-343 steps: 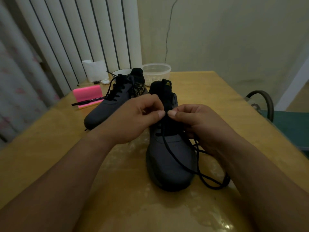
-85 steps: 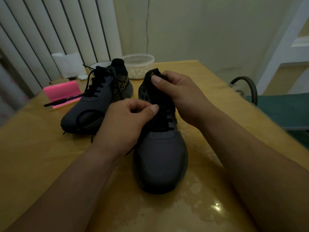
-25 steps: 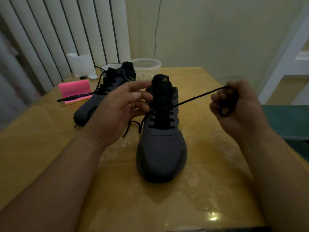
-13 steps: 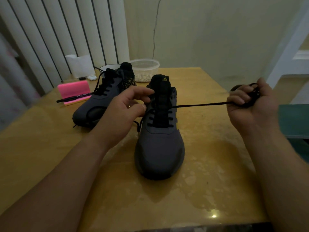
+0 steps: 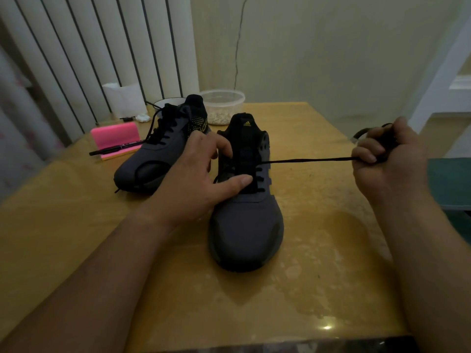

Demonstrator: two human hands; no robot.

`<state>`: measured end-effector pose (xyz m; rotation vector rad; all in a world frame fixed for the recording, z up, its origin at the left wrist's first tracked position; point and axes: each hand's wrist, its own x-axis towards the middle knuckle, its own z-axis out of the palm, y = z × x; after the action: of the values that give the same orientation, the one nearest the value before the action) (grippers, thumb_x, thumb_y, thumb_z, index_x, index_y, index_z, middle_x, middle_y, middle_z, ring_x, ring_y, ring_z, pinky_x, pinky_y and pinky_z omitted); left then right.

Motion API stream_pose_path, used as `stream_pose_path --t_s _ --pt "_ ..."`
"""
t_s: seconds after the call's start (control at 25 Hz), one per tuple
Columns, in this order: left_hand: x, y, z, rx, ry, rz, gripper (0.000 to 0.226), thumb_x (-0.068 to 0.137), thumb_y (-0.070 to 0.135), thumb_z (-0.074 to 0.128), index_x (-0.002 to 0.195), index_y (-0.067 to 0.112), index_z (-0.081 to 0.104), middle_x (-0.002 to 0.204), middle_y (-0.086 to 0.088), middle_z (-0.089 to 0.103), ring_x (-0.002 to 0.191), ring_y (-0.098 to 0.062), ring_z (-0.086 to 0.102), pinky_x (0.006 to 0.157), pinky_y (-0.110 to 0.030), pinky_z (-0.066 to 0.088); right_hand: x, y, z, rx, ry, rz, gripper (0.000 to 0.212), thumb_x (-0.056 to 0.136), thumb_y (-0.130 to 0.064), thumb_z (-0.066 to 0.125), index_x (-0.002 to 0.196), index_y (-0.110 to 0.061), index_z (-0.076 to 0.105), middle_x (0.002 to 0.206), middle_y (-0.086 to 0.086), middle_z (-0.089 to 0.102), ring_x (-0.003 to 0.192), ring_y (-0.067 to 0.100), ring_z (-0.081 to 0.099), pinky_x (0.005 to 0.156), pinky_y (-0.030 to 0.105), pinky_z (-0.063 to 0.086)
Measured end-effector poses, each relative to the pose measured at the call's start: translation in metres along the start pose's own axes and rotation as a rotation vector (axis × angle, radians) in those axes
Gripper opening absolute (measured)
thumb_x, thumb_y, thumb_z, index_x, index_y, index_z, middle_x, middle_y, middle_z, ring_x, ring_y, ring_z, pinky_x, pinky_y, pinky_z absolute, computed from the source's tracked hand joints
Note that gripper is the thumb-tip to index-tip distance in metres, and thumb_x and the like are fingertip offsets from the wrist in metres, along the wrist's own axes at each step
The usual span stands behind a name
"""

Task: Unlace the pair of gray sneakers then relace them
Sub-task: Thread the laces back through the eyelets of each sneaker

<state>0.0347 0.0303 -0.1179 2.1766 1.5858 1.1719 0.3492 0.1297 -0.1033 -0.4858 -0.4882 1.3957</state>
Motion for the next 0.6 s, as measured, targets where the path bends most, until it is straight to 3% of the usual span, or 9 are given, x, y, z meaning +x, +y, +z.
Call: stream_pose_path --t_s 0.08,0.2,0.32,0.44,0.6 --pt "0.003 0.004 -0.001 -0.030 0.101 0.027 0.037 0.090 0.054 0.069 0.116 0.035 0.051 0.114 0.011 0.040 0.101 -0.002 0.049 0.083 -0.024 0.045 -0.011 0.004 0.011 -0.231 -0.097 -0.049 0.021 0.105 -0.021 0.054 0.085 -0.016 0.057 0.077 -0.001 0.058 0.057 0.009 0.041 0.051 0.021 0.033" --pt "0.015 0.030 -0.003 -0.116 0.272 0.088 0.032 0.098 0.037 0.063 0.127 0.026 0.054 0.124 0.003 0.050 0.113 -0.008 0.056 0.097 -0.032 0.051 -0.040 0.024 0.034 -0.653 -0.428 -0.059 0.014 0.103 -0.019 0.058 0.102 -0.007 0.065 0.090 0.007 0.071 0.066 0.014 0.055 0.059 0.026 0.046" --pt "0.029 0.071 0.006 -0.303 -0.055 0.035 0.056 0.102 0.041 0.060 0.153 0.026 0.042 0.146 0.002 0.055 0.125 -0.007 0.061 0.107 -0.037 0.053 -0.064 0.042 0.052 -0.836 -0.685 -0.072 0.022 0.102 -0.021 0.059 0.108 -0.003 0.069 0.089 0.021 0.068 0.068 0.027 0.058 0.061 0.033 0.050" --pt "0.032 0.079 0.013 -0.292 -0.209 0.017 0.056 0.105 0.035 0.062 0.156 0.027 0.041 0.126 0.004 0.067 0.094 -0.009 0.073 0.086 -0.035 0.061 -0.071 0.044 0.057 -0.745 -0.685 0.062 0.036 0.110 -0.027 0.044 0.120 0.000 0.066 0.101 0.021 0.072 0.081 0.029 0.067 0.069 0.038 0.056" --pt "0.024 0.066 0.005 0.020 -0.048 0.150 0.046 0.109 0.027 0.055 0.154 0.031 0.048 0.129 0.013 0.067 0.108 0.001 0.065 0.093 -0.028 0.057 -0.069 0.044 0.053 -0.682 -0.626 0.160 0.054 0.112 -0.040 0.032 0.132 0.002 0.058 0.116 0.037 0.066 0.107 0.051 0.067 0.090 0.051 0.058"
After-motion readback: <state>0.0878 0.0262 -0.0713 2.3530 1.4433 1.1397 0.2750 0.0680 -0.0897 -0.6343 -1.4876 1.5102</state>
